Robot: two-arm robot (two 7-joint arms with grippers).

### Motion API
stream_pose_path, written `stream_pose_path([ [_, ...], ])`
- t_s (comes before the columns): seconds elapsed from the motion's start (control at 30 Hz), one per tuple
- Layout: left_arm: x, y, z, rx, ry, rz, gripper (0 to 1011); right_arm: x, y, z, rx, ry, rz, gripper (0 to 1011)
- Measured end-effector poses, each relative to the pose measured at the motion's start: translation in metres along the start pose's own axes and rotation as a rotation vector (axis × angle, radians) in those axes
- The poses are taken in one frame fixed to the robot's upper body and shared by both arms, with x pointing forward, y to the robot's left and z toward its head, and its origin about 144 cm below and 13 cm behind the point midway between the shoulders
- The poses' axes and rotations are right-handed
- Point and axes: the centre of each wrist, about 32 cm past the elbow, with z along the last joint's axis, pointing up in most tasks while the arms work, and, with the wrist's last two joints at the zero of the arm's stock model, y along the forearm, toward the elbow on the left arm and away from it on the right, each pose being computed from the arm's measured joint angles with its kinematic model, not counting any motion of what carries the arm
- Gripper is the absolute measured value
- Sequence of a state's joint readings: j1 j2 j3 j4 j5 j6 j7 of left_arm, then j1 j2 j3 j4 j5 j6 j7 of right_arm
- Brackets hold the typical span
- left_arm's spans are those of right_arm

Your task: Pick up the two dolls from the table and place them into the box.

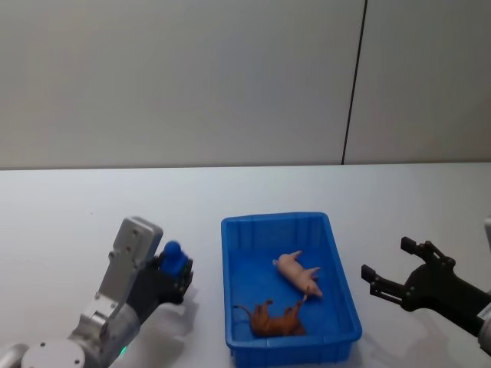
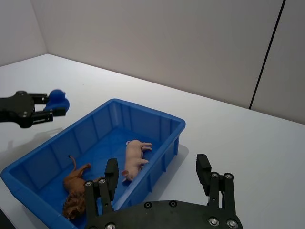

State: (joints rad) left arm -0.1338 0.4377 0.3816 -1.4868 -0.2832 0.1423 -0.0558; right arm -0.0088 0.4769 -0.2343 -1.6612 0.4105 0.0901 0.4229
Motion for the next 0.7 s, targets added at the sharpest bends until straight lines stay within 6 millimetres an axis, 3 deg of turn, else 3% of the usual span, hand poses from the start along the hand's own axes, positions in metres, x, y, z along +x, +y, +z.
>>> stream_pose_path([
  [0.57, -0.022, -0.03, 0.055, -0.206, -0.045, -0.119, 351, 0.0, 0.0, 0.0, 0.0, 0.0, 0.0, 1001],
  [0.7, -0.027, -0.036, 0.062, -0.233, -0.05, -0.149, 451, 0.0, 0.0, 0.0, 0.0, 0.0, 0.0, 1001],
])
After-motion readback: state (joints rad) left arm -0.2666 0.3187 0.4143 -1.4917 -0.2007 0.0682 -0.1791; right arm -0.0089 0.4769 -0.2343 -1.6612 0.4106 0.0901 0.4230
